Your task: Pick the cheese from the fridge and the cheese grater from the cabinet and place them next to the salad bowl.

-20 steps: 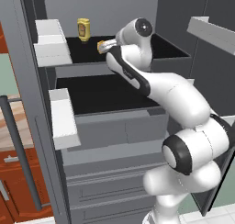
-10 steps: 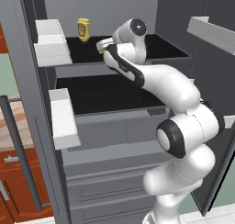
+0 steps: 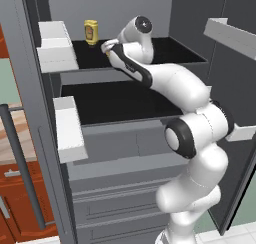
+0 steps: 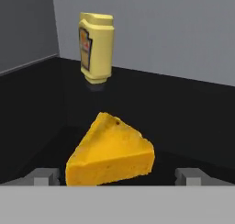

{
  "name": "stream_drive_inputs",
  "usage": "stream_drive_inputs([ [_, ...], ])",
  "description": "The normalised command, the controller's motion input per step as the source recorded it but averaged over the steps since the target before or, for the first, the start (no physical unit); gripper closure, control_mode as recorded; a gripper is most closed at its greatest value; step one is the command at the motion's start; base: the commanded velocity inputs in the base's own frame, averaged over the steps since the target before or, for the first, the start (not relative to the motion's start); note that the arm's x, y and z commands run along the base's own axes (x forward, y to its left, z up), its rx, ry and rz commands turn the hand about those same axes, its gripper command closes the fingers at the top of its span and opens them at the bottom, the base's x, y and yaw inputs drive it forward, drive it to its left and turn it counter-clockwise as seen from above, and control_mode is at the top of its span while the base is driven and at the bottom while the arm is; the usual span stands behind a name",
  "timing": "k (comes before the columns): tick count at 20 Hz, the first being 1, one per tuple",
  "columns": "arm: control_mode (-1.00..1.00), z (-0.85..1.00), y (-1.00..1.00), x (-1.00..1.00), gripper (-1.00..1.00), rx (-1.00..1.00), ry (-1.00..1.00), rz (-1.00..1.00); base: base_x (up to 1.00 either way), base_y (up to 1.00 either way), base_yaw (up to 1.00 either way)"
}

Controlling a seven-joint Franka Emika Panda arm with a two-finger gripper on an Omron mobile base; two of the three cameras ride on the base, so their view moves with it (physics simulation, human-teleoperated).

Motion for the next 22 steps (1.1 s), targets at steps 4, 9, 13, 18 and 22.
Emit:
stream_drive_inputs([
  [4,-1.0,-0.02,0.23,0.26,-1.0,0.0,0.01,0.0,0.0,0.0,0.0],
  [9,-1.0,-0.01,0.17,0.16,-1.0,0.0,0.0,0.0,0.0,0.0,0.0],
  [13,-1.0,-0.13,0.01,0.18,-1.0,0.0,0.0,0.0,0.0,0.0,0.0],
  [18,-1.0,-0.23,0.0,0.19,-1.0,0.0,0.01,0.0,0.0,0.0,0.0],
  [22,-1.0,-0.27,0.0,0.16,-1.0,0.0,0.03,0.0,0.0,0.0,0.0],
])
